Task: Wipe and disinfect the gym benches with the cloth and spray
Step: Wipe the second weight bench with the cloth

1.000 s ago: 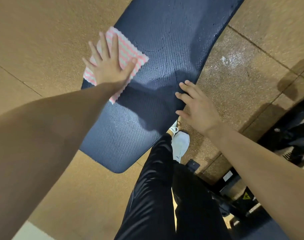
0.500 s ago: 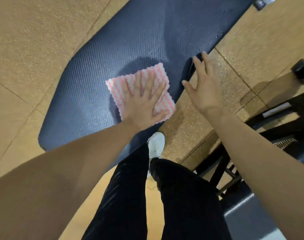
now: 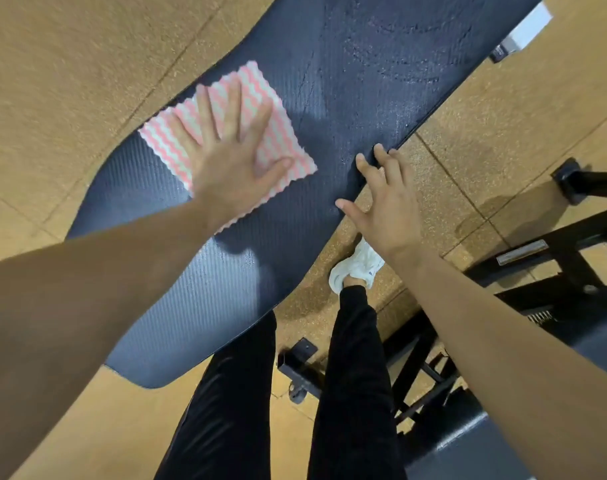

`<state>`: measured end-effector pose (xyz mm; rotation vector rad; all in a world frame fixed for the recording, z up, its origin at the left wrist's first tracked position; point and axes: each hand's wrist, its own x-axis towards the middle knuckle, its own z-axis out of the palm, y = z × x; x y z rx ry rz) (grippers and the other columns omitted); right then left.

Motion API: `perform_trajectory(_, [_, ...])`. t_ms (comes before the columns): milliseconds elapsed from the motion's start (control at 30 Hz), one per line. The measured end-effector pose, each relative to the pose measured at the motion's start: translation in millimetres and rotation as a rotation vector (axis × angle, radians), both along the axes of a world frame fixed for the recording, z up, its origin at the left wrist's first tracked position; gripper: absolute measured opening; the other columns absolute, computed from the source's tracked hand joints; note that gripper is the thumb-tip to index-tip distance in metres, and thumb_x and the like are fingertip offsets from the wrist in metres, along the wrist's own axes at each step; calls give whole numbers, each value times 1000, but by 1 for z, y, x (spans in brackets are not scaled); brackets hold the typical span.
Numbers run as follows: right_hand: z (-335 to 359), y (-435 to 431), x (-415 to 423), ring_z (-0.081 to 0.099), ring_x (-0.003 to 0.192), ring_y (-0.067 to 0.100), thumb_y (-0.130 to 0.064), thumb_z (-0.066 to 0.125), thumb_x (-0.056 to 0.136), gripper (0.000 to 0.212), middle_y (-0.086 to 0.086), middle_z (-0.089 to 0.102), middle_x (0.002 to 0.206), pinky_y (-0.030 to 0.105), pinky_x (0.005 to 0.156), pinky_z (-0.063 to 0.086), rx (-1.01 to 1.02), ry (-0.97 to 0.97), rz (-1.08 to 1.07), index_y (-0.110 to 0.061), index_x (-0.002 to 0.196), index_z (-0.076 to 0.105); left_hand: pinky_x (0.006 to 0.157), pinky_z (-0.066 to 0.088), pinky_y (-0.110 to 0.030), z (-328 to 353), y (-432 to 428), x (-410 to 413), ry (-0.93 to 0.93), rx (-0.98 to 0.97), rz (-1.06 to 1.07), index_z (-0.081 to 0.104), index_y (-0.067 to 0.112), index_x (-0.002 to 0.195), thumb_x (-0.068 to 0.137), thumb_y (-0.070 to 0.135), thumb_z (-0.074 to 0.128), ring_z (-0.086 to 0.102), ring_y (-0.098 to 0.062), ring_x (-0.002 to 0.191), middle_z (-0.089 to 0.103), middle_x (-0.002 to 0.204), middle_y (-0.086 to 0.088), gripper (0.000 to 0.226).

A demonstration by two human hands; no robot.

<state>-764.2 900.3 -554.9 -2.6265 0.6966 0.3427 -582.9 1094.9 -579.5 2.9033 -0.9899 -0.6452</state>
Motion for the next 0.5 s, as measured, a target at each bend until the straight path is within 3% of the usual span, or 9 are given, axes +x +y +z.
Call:
perform_trajectory(200, [-7, -4, -2, 36, 143, 38, -56, 69, 87, 73, 15, 45, 151, 50, 115, 38, -24, -44, 30, -15, 145, 52, 115, 2, -81, -2, -32, 38, -58, 22, 172, -4, 41, 163, 93, 85, 15, -1, -51, 156, -3, 175, -3, 85])
perform_trajectory(400, [-8, -11, -3, 36, 140, 39, -53, 71, 85, 74, 15, 43, 151, 52, 112, 40, -5, -46, 76, -16, 145, 50, 114, 4, -81, -2, -37, -19, -33, -17, 28, 1, 34, 165, 99, 76, 20, 0, -53, 155, 0, 174, -12, 80])
perform_trajectory(500, [-7, -19, -7, 42, 133, 39, -41, 74, 87, 63, 15, 47, 147, 53, 105, 44, 15, -94, 116, -16, 142, 54, 114, 7, -81, -1, -41, -70, 14, -5, -96, -3, 32, 165, 98, 78, 18, -1, -53, 155, -2, 174, -13, 84])
